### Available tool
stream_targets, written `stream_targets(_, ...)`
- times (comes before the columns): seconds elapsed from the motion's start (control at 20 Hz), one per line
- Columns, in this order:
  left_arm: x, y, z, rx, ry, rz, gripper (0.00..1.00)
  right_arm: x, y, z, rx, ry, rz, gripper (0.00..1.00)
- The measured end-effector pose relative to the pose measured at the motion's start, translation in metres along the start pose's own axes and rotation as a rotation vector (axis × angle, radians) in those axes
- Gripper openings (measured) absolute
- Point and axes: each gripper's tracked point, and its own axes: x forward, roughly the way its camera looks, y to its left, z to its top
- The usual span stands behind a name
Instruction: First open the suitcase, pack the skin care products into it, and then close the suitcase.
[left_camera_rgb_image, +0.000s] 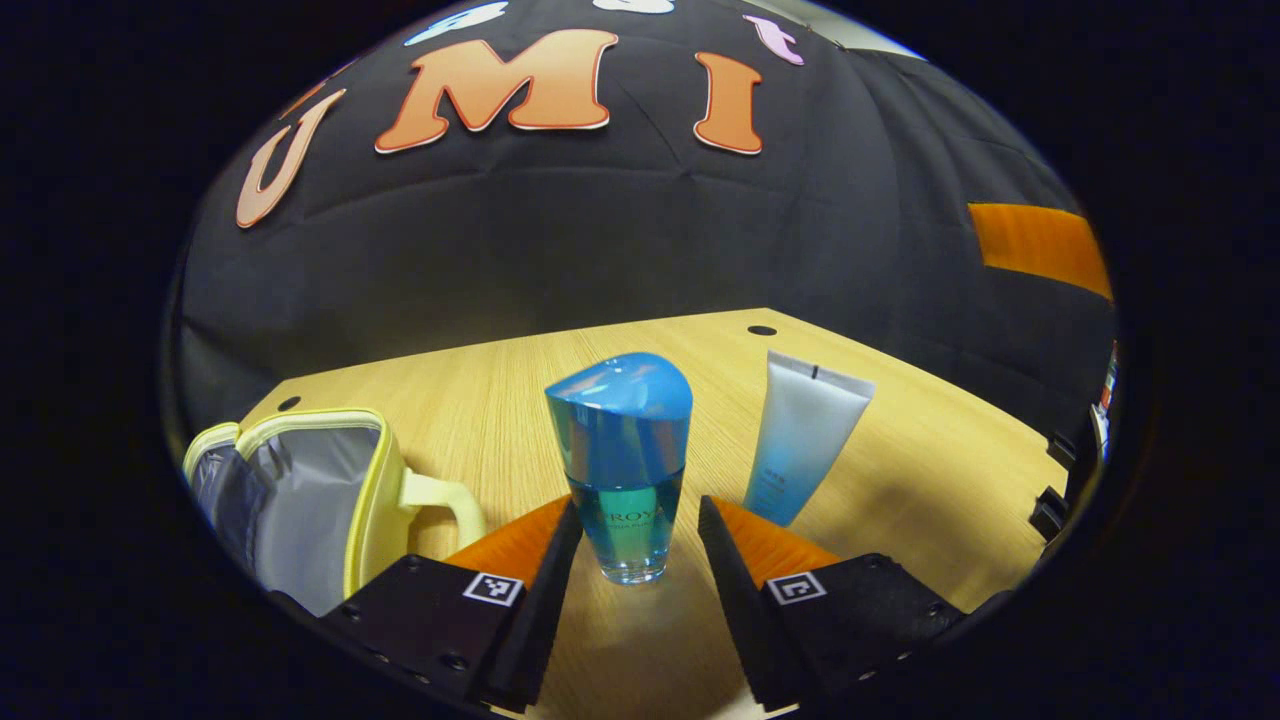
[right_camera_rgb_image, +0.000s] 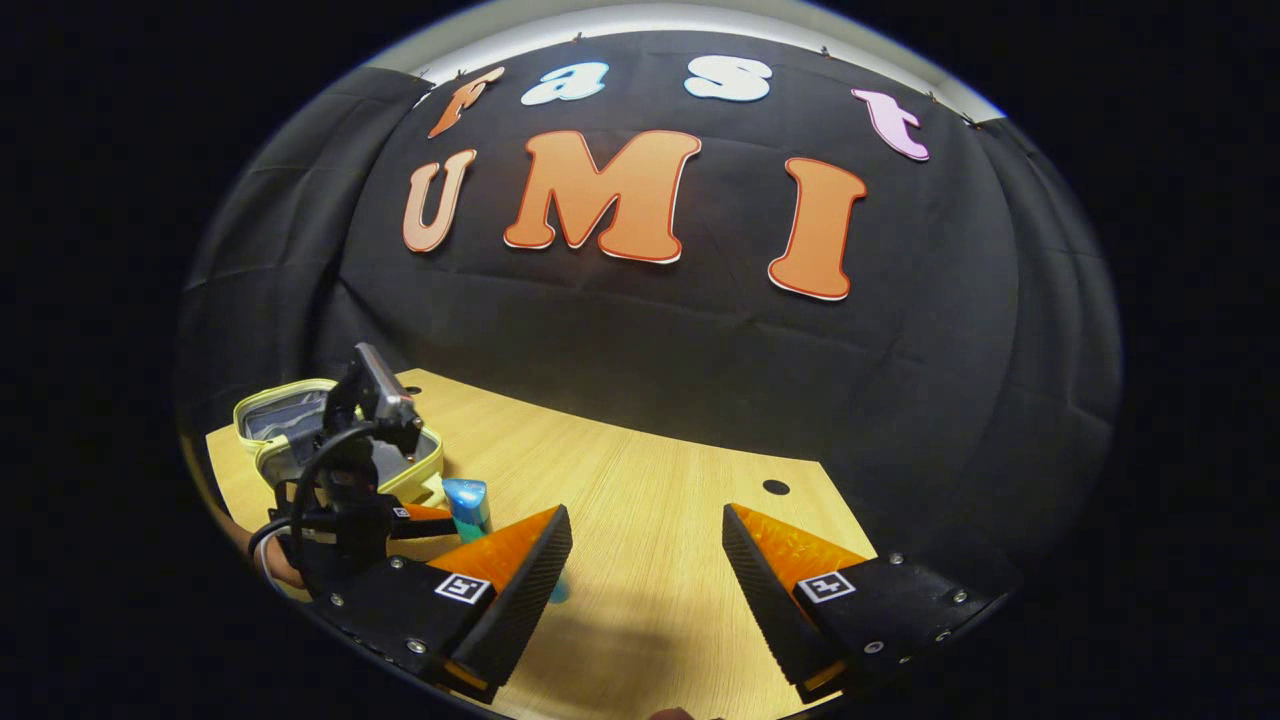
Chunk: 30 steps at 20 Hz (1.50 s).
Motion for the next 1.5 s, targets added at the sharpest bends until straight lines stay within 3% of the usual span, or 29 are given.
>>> stream_targets(0.1, 0.003, 0.003, 0.002, 0.017, -0.024, 0.01, 0.71, 0.004, 0.006, -0.01, 0.009, 0.006, 0.012, 0.96)
stream_targets(0.2, 0.004, 0.0, 0.004, 0.013, -0.03, -0.016, 0.5, 0.01, 0.015, -0.024, 0.041, 0.026, 0.039, 0.96)
stream_targets(0.55, -0.033, 0.006, 0.026, -0.009, -0.014, 0.009, 0.47, 0.02, 0.038, -0.061, 0.08, 0.165, 0.123, 0.96)
stream_targets(0.8, -0.071, 0.026, 0.062, -0.061, -0.011, 0.079, 0.47, 0.029, 0.047, -0.071, 0.076, 0.229, 0.184, 0.96)
stream_targets(1.15, -0.127, 0.067, 0.119, -0.042, -0.069, 0.229, 0.47, 0.069, 0.073, -0.101, 0.089, 0.292, 0.29, 0.96)
stream_targets(1.3, -0.152, 0.079, 0.129, -0.045, -0.092, 0.283, 0.46, 0.084, 0.086, -0.118, 0.095, 0.327, 0.326, 0.91)
stream_targets(1.5, -0.182, 0.092, 0.135, -0.061, -0.105, 0.347, 0.48, 0.092, 0.102, -0.132, 0.109, 0.37, 0.352, 0.67)
